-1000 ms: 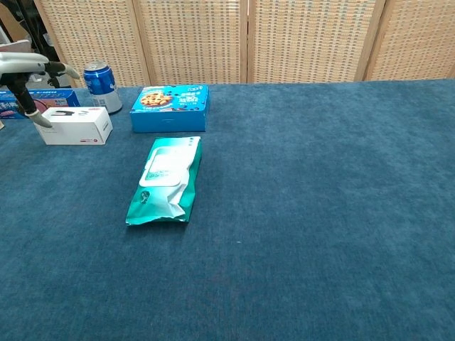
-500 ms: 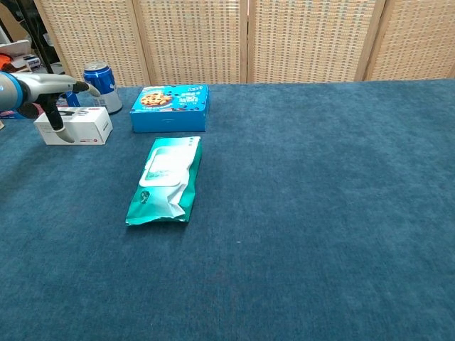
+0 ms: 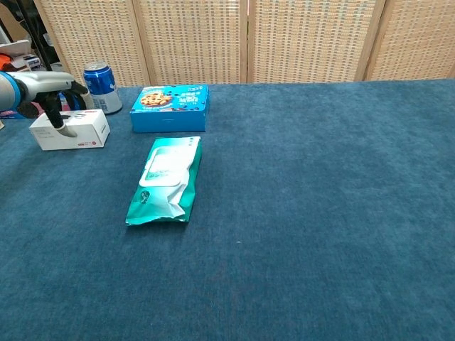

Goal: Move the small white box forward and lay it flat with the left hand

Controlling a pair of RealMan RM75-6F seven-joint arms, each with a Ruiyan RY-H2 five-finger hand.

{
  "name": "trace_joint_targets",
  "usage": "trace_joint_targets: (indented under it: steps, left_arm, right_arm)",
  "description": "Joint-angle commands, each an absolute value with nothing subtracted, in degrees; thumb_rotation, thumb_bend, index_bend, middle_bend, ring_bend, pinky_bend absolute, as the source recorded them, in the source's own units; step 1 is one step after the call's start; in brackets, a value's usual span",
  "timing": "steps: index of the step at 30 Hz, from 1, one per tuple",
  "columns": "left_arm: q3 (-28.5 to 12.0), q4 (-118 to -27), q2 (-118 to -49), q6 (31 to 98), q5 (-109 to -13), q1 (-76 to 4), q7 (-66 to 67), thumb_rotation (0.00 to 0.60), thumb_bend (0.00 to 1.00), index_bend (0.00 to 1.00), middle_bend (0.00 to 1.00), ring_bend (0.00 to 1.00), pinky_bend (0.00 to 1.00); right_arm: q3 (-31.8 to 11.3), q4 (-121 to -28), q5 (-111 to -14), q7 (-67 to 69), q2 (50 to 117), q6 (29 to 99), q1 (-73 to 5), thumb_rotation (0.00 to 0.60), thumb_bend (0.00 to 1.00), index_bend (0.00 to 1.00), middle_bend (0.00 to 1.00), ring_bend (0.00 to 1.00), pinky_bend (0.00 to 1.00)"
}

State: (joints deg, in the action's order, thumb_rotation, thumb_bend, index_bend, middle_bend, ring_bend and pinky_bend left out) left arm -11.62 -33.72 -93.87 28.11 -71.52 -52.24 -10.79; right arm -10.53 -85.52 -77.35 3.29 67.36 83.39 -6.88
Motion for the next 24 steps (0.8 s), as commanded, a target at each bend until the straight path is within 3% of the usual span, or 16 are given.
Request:
trace_joint_targets:
  steps: [1,4,17,24]
  left_arm:
    - [-10.8,-43.6,-86.7,33.7,-73.6,-49.0,-11.6,0.6,0.2,0.36,0.37,0.28,0.34]
    - [-9.7,-54.1,-79.5,37.2,-74.4,-46.0,-10.0,0.6,0.2,0.37,0.38,0.29,0.34]
    - [-6.9,-73.3,-68.0,46.3,-74.9,-39.0,-2.7,0.6,0.28,0.42,0.44,0.33,0.39]
    - [-4.7,-84.5,-60.6,48.4,-71.4,-36.5,10.1,0.6,0.3,0.42,0.44,0.33,0.39]
  right_arm:
    - [-10.3,-86.0,-78.0,3.7,67.0,84.0,-6.6,0.6,0.0,0.0,0.0,0.0,0.0]
    - [-10.1,-86.7,-78.9,4.4,66.6,84.8,-6.3,0.6,0.0,0.0,0.0,0.0,0.0]
    - [-9.3,-88.5,-81.7,6.1,65.4,86.9,-5.4,0.6,0.0,0.0,0.0,0.0,0.0]
    - [-9.1,-88.9,-82.5,7.0,64.9,87.7,-5.1,0.6,0.0,0.0,0.0,0.0,0.0]
